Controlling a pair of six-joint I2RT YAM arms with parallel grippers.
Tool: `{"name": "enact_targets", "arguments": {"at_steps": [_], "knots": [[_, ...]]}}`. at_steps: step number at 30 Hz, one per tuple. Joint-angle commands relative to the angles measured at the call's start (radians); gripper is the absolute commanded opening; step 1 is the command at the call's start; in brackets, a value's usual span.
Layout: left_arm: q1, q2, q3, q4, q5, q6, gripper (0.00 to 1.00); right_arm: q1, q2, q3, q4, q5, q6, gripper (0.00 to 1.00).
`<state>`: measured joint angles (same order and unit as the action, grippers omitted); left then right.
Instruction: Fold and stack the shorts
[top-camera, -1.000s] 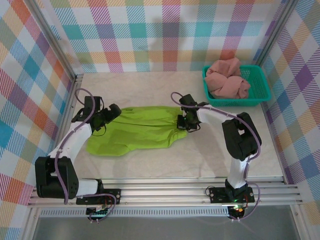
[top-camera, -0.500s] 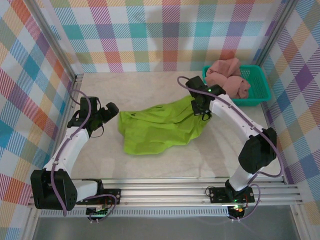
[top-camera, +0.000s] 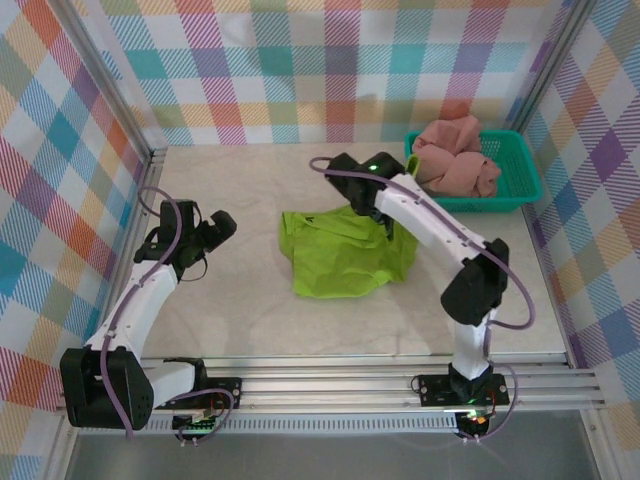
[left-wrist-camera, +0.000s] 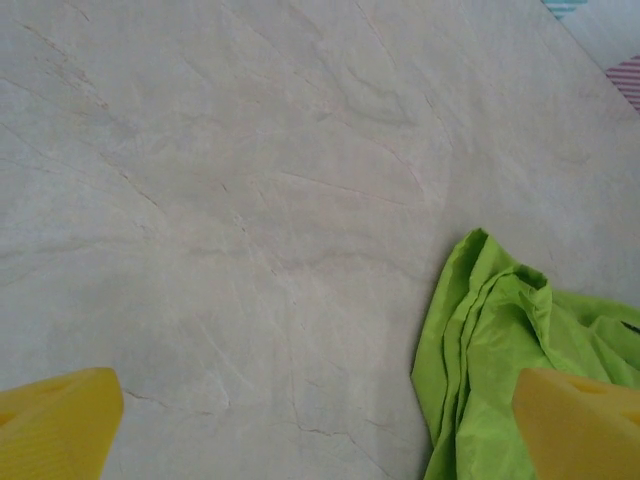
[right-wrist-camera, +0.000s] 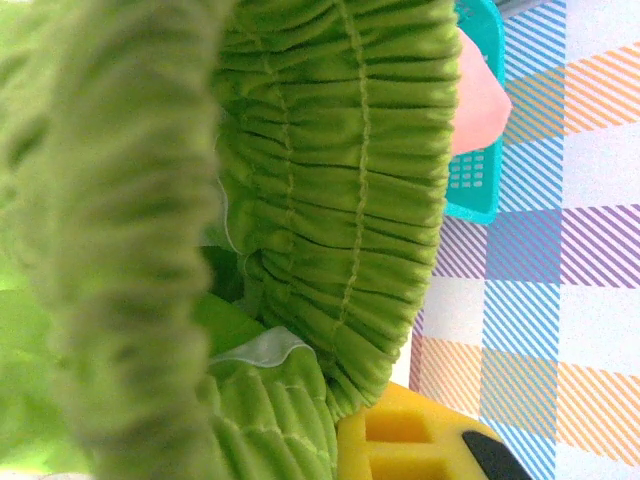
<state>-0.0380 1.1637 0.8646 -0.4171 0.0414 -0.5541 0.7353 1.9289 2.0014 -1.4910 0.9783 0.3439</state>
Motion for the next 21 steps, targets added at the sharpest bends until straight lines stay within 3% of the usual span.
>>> {"name": "enact_targets", "arguments": {"at_steps": [1,6,10,13,14,16,19,21], "knots": [[-0.005,-0.035,-0.025,-0.009,-0.028,-0.018,1.00,0.067,0.090,0.096,-0.131,0.058,0.124,0.00],[-0.005,-0.051,-0.047,-0.005,-0.042,-0.030,1.00,0.164,0.259,0.278,-0.238,0.057,0.210,0.00],[-0.005,-0.056,-0.063,0.006,-0.047,-0.043,1.00,0.243,0.379,0.431,-0.264,0.032,0.234,0.08],[-0.005,-0.063,-0.083,0.023,-0.059,-0.062,1.00,0.294,0.418,0.510,-0.167,-0.174,0.183,0.21],[-0.004,-0.068,-0.089,0.029,-0.060,-0.068,1.00,0.302,0.406,0.503,-0.100,-0.290,0.152,0.31],[-0.002,-0.080,-0.095,0.037,-0.059,-0.079,1.00,0.308,0.338,0.424,0.070,-0.554,0.123,0.60],[0.008,-0.105,-0.090,0.037,-0.043,-0.092,1.00,0.304,0.143,0.170,0.389,-0.867,0.100,0.88],[0.016,-0.123,-0.082,0.035,-0.015,-0.093,1.00,0.292,0.017,0.023,0.561,-0.987,0.102,1.00]]}}
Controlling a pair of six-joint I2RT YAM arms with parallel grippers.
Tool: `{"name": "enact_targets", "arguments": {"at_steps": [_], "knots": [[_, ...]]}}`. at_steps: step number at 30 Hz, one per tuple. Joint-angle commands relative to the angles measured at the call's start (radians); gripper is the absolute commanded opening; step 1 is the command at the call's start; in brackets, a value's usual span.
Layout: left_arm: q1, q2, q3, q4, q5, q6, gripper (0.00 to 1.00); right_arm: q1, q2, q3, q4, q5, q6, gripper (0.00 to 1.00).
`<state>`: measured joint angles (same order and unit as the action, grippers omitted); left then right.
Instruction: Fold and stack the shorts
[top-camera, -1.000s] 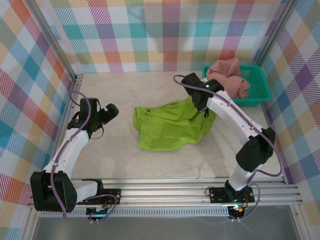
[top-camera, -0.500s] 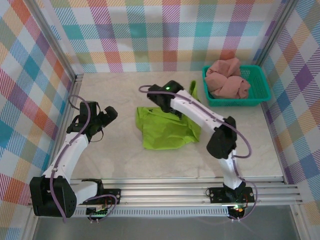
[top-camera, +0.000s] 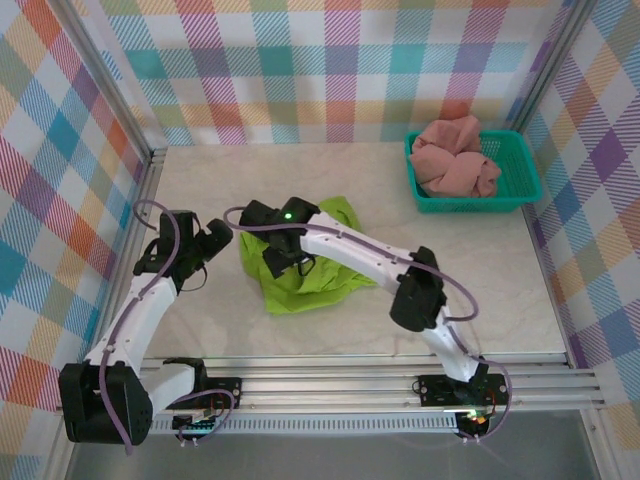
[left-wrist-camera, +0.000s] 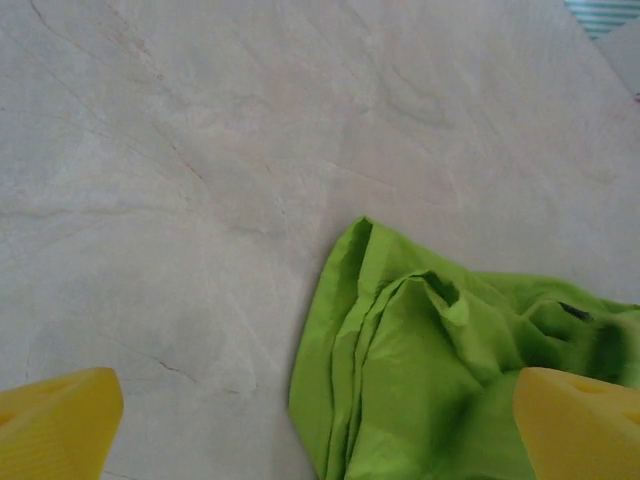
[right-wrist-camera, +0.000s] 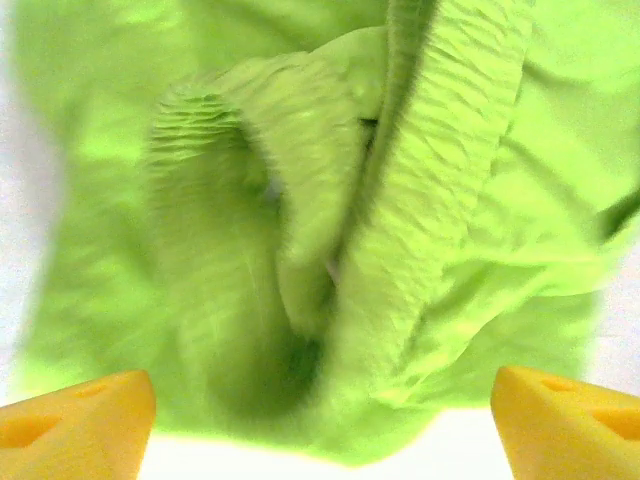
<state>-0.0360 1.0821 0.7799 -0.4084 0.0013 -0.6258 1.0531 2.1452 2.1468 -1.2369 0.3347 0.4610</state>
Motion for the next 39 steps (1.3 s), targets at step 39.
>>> {"name": "enact_targets", "arguments": {"at_steps": [39], "knots": [[-0.516,0.526,0.160,0.285,0.104,-0.199,0.83,-0.572,-0.544,-0.988,0.791,-0.657,0.206,0.99]]}}
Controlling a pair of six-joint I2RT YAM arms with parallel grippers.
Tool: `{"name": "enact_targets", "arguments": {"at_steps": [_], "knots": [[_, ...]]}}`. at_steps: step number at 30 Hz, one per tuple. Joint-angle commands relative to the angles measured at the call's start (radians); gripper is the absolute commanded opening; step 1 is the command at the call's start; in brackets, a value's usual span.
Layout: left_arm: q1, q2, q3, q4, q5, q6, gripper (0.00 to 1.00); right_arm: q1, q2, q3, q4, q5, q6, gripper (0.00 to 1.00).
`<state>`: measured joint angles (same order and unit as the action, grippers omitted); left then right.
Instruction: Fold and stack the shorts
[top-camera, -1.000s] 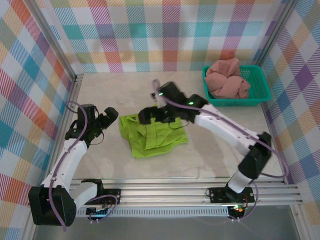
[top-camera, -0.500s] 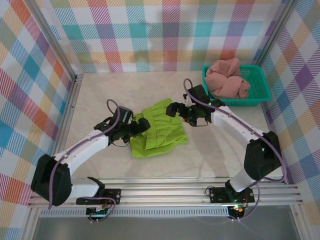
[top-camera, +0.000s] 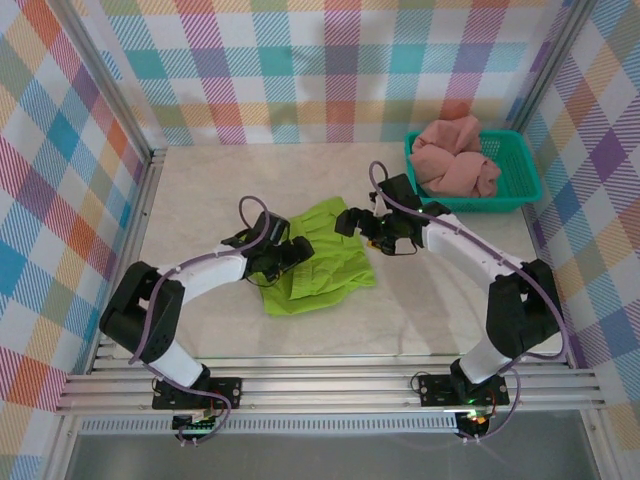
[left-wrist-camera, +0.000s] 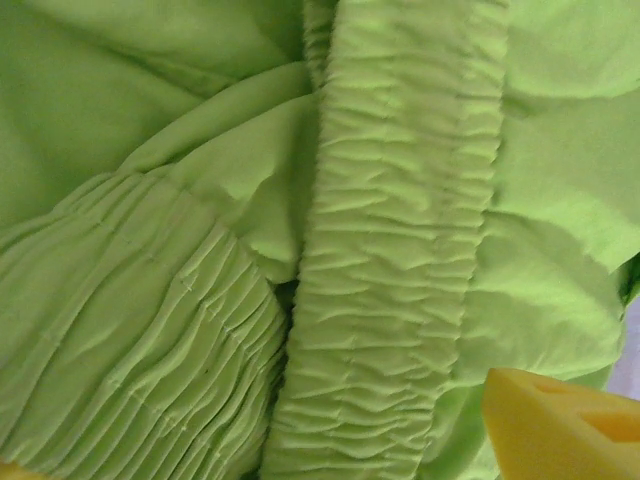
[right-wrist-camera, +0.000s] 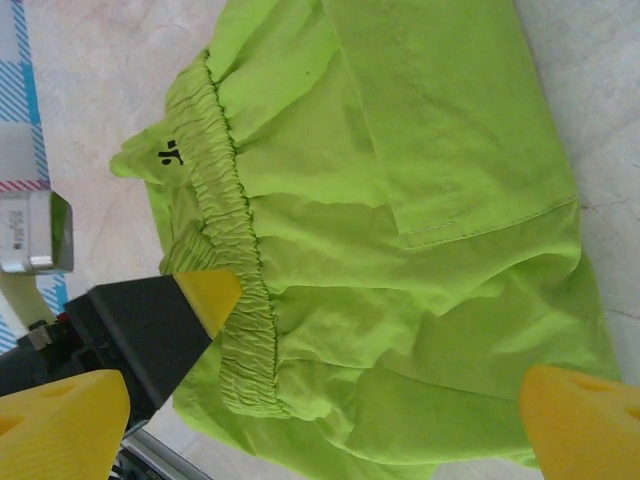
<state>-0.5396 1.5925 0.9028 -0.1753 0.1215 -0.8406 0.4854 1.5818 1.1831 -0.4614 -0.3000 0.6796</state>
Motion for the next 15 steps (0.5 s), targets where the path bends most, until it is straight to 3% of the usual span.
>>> {"name": "enact_targets", "arguments": {"at_steps": [1,12,15], "knots": [[-0.013,0.026,0.044,0.053,-0.016,0.017,0.81,-0.004,0.022,-0.028,0.016,-0.024,-0.015,0.99],[-0.020,0.093,0.087,0.089,-0.005,0.023,0.57,-0.003,0.072,-0.049,0.029,-0.025,-0.017,1.00],[-0.032,0.103,0.089,0.115,0.001,0.006,0.52,-0.004,0.134,-0.058,0.078,-0.084,0.021,0.99]]}}
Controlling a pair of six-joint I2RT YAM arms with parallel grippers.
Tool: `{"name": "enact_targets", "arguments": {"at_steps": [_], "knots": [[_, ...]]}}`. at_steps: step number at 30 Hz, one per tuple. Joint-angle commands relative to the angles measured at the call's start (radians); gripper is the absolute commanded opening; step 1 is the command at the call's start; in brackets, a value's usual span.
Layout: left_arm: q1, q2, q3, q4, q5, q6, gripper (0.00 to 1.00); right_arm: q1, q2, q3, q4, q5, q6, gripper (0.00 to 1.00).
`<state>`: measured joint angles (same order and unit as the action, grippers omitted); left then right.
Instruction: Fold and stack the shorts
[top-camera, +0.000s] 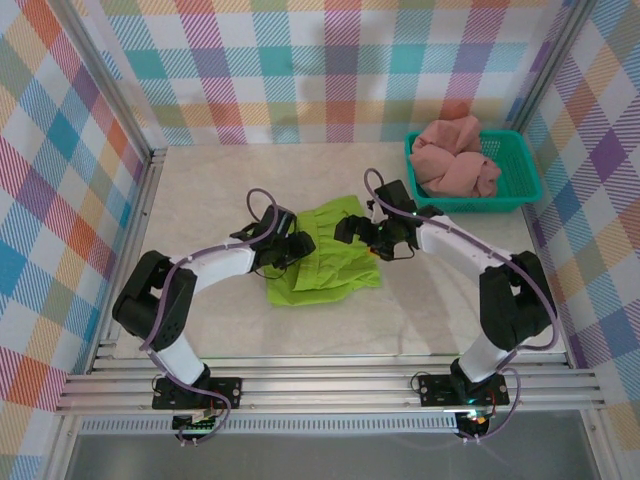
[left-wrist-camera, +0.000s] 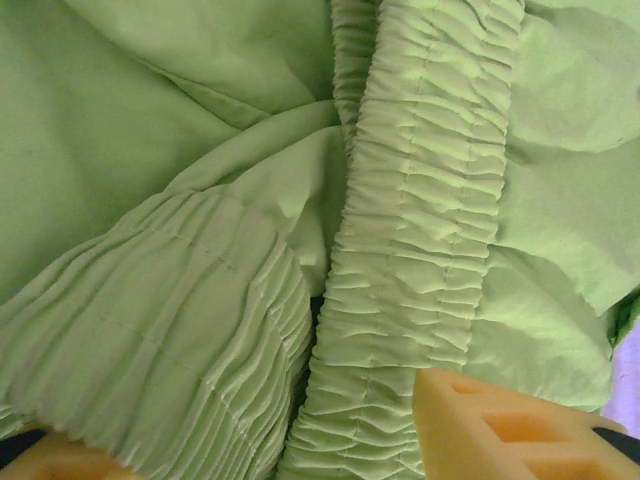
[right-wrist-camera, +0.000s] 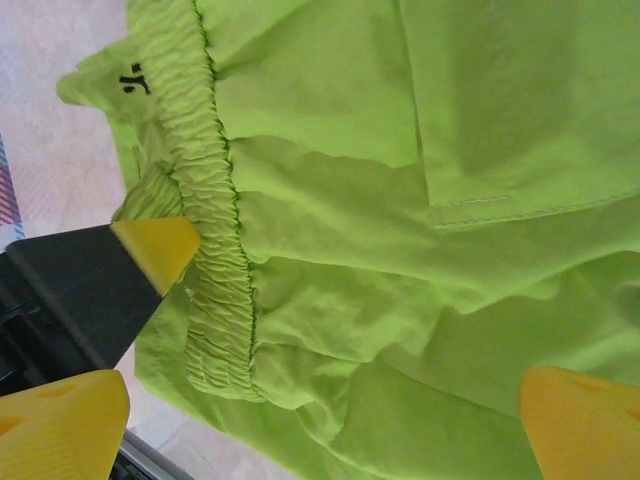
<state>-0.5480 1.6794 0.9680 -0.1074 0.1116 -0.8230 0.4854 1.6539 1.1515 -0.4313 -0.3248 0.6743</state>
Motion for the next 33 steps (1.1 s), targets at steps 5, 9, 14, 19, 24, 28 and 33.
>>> {"name": "enact_targets", "arguments": {"at_steps": [5,9,14,19,24,28,33], "knots": [[-0.036,0.006,0.006,0.128,0.030,-0.065,0.50,-0.003,0.150,-0.042,0.128,-0.110,0.080,1.00],[-0.041,0.011,-0.009,0.200,0.070,-0.107,0.49,-0.004,0.195,-0.039,0.139,-0.121,0.082,0.99],[-0.047,0.042,-0.011,0.244,0.091,-0.130,0.47,-0.004,0.221,-0.048,0.159,-0.126,0.093,0.99],[-0.051,0.096,-0.012,0.275,0.108,-0.149,0.44,-0.004,0.230,-0.053,0.172,-0.132,0.086,1.00],[-0.055,0.132,-0.002,0.286,0.113,-0.154,0.24,-0.005,0.236,-0.053,0.169,-0.140,0.072,1.00],[-0.056,0.102,0.010,0.234,0.068,-0.123,0.04,-0.005,0.224,-0.053,0.160,-0.140,0.058,1.00],[-0.055,0.019,0.084,0.079,0.022,-0.040,0.00,-0.016,0.121,-0.049,0.128,-0.143,0.031,0.99]]}}
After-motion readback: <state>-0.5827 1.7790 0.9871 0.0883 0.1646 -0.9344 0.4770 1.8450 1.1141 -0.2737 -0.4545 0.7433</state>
